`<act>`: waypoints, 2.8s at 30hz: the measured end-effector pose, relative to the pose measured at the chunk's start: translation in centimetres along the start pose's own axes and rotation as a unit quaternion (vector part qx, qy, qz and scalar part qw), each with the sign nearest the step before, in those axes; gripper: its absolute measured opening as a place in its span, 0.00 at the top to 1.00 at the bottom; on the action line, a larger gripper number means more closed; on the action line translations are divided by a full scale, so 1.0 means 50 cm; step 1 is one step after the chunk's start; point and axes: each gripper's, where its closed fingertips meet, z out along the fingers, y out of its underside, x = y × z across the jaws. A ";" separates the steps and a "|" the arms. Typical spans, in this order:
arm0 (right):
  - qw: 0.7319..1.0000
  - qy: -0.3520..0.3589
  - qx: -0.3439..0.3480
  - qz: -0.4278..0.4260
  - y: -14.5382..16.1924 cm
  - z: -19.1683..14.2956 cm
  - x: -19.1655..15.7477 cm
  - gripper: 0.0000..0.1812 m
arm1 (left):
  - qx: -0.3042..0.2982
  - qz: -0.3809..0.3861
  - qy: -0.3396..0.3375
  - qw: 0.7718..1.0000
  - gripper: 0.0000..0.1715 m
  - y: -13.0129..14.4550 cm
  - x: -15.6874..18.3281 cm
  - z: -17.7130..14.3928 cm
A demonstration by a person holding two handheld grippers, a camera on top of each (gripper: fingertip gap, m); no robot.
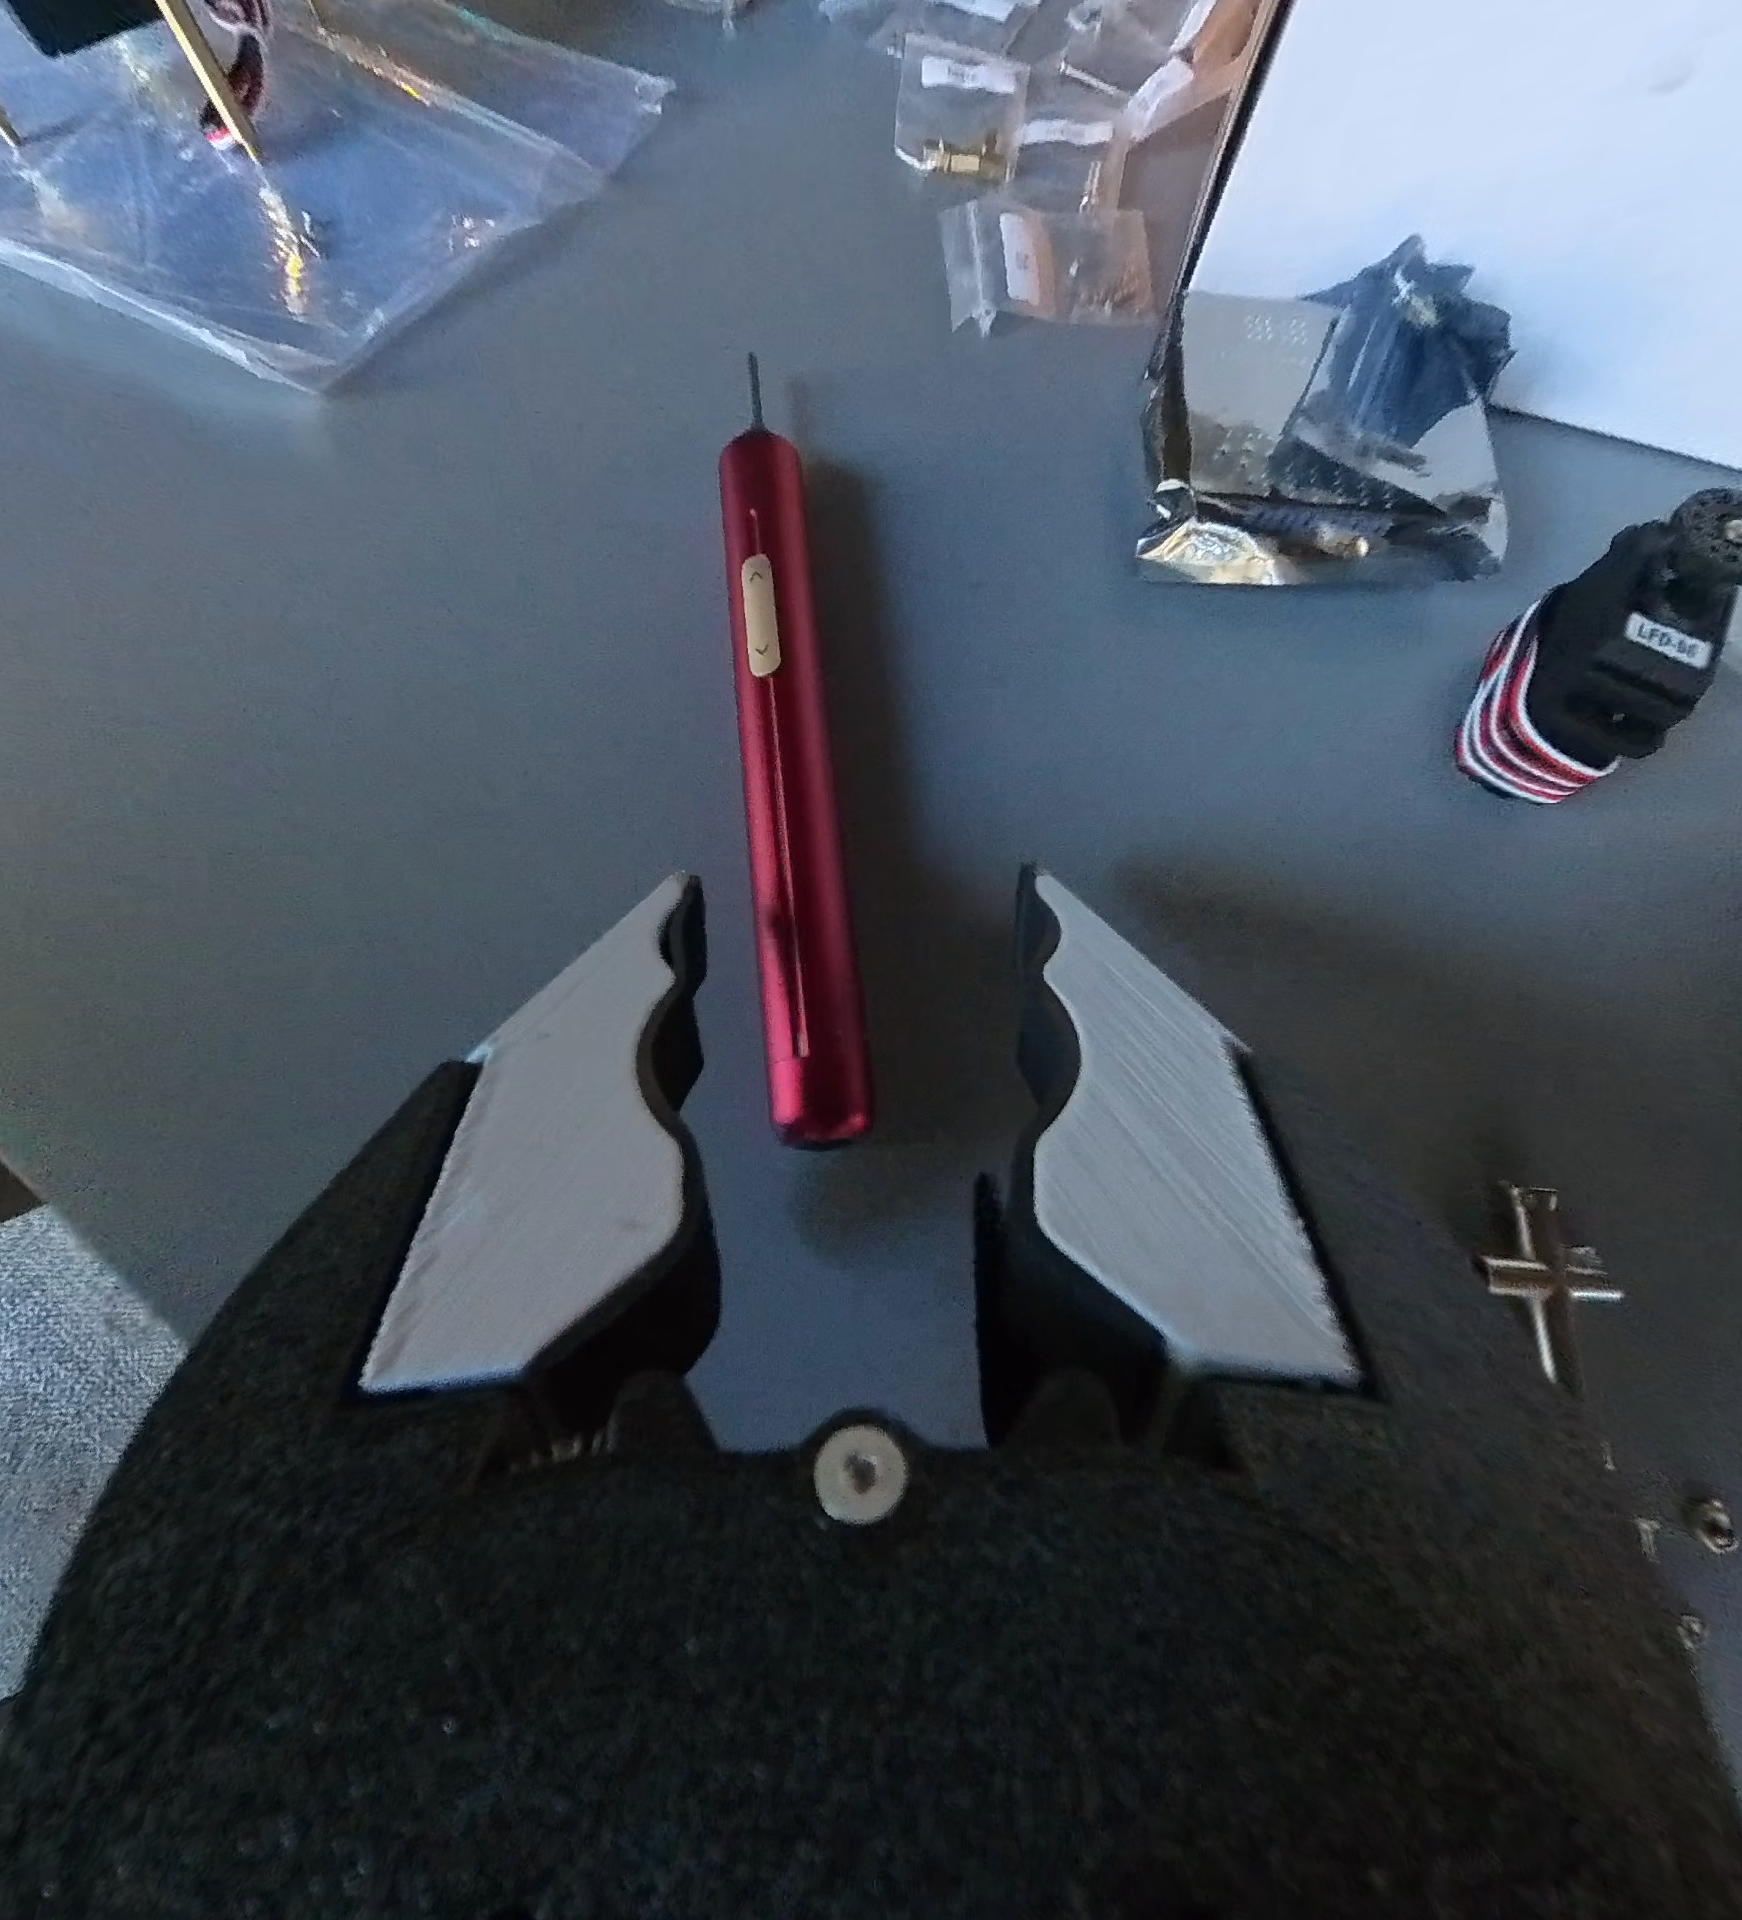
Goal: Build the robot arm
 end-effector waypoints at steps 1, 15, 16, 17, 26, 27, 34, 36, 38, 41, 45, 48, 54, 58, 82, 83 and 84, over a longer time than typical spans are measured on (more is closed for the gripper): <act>1.000 0.005 -0.006 -0.004 0.003 0.003 0.002 0.68 | 0.002 0.002 -0.006 1.000 0.88 -0.002 -0.005 -0.001; 0.999 -0.027 -0.035 0.000 0.017 0.034 -0.012 0.77 | 0.004 0.020 -0.033 0.999 0.88 -0.020 -0.042 0.023; 0.999 -0.032 -0.035 -0.003 0.017 0.034 -0.016 0.79 | 0.002 0.025 -0.034 0.999 0.88 -0.018 -0.041 0.024; 0.999 -0.040 -0.035 -0.008 0.017 0.034 -0.022 0.84 | 0.001 0.029 -0.035 0.999 0.88 -0.016 -0.039 0.024; 0.997 0.007 -0.015 -0.078 0.013 0.000 -0.043 0.89 | 0.016 0.066 -0.098 0.993 0.90 -0.019 -0.087 0.002; 0.996 0.009 -0.010 -0.085 0.013 -0.010 -0.048 0.89 | 0.015 0.071 -0.108 0.992 0.90 -0.018 -0.096 -0.002; 0.988 0.024 0.054 -0.142 -0.014 -0.114 -0.104 0.89 | 0.007 0.198 -0.169 0.966 0.86 -0.033 -0.119 -0.023; 0.986 0.009 0.082 -0.145 -0.027 -0.150 -0.137 0.89 | 0.003 0.236 -0.172 0.956 0.82 -0.039 -0.106 -0.023; 0.984 -0.027 0.106 -0.142 -0.036 -0.188 -0.192 0.90 | 0.001 0.279 -0.173 0.944 0.77 -0.049 -0.083 -0.021; 0.976 -0.117 0.125 -0.138 -0.029 -0.239 -0.320 0.89 | 0.015 0.372 -0.179 0.910 0.72 -0.083 -0.021 -0.015; 0.960 -0.232 0.092 -0.125 0.041 -0.258 -0.509 0.89 | 0.082 0.494 -0.199 0.843 0.64 -0.169 0.104 -0.011; 0.947 -0.305 0.041 -0.090 0.140 -0.215 -0.631 0.90 | 0.124 0.535 -0.193 0.814 0.55 -0.210 0.205 0.005; 0.922 -0.384 -0.037 -0.012 0.333 -0.124 -0.786 0.89 | 0.104 0.546 -0.205 0.805 0.44 -0.182 0.255 0.050; 0.921 -0.388 -0.038 -0.014 0.373 -0.115 -0.822 0.89 | 0.077 0.564 -0.189 0.801 0.63 -0.124 0.265 0.062; 0.890 -0.408 0.196 0.052 0.272 0.038 -0.896 0.75 | 0.088 0.355 -0.156 0.918 0.92 -0.097 0.153 0.098; 0.890 -0.412 0.190 0.041 0.272 0.043 -0.903 0.75 | 0.086 0.359 -0.153 0.917 0.92 -0.093 0.156 0.101; 0.890 -0.414 0.187 0.030 0.272 0.046 -0.907 0.75 | 0.081 0.363 -0.154 0.916 0.92 -0.088 0.155 0.103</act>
